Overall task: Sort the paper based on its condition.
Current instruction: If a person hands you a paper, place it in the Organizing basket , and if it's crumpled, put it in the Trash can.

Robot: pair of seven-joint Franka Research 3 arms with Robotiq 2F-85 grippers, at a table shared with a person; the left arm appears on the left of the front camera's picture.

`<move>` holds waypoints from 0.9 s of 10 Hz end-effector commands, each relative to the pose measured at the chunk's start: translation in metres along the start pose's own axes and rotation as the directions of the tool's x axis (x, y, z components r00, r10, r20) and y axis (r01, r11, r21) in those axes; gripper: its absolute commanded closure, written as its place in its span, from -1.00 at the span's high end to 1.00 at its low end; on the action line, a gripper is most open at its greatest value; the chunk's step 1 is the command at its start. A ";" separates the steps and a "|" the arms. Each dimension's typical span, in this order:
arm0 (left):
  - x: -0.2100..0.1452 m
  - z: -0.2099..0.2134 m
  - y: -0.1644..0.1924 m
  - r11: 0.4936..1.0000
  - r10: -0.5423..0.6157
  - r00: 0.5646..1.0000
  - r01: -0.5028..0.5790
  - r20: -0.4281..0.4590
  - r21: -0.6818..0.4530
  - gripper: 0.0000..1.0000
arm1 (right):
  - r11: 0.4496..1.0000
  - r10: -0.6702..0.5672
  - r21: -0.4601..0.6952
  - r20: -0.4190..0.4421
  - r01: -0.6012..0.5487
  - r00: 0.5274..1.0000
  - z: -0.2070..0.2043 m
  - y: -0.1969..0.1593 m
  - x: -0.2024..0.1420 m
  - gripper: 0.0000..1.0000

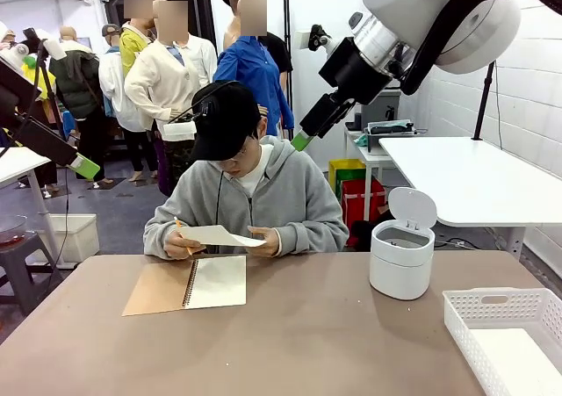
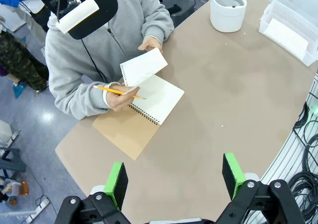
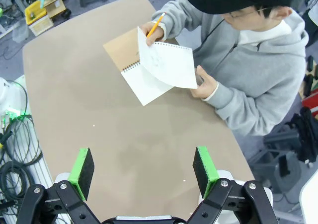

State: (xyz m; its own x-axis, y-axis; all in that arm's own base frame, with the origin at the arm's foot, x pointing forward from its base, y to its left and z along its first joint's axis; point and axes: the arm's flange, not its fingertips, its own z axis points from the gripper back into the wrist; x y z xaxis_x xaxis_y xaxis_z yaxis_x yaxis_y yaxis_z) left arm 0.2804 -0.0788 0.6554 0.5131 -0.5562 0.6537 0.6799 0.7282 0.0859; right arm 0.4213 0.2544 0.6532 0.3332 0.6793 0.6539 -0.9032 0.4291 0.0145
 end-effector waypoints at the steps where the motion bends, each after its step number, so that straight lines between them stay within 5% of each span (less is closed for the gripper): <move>1: -0.001 0.000 0.001 1.000 0.002 1.000 -0.002 0.006 -0.007 1.00 | 1.000 -0.009 0.007 0.000 0.009 1.000 0.000 0.001 0.000 1.00; 9: -0.001 0.000 0.001 1.000 0.002 1.000 -0.002 0.006 -0.007 1.00 | 1.000 -0.009 0.007 0.000 0.009 1.000 0.000 0.001 0.000 1.00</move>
State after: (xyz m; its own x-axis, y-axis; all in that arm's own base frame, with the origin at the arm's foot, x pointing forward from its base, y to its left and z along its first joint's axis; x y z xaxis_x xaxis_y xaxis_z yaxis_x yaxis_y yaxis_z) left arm 0.2804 -0.0788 0.6554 0.5131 -0.5562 0.6537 0.6799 0.7282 0.0859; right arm 0.4213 0.2544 0.6531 0.3332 0.6793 0.6539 -0.9032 0.4291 0.0145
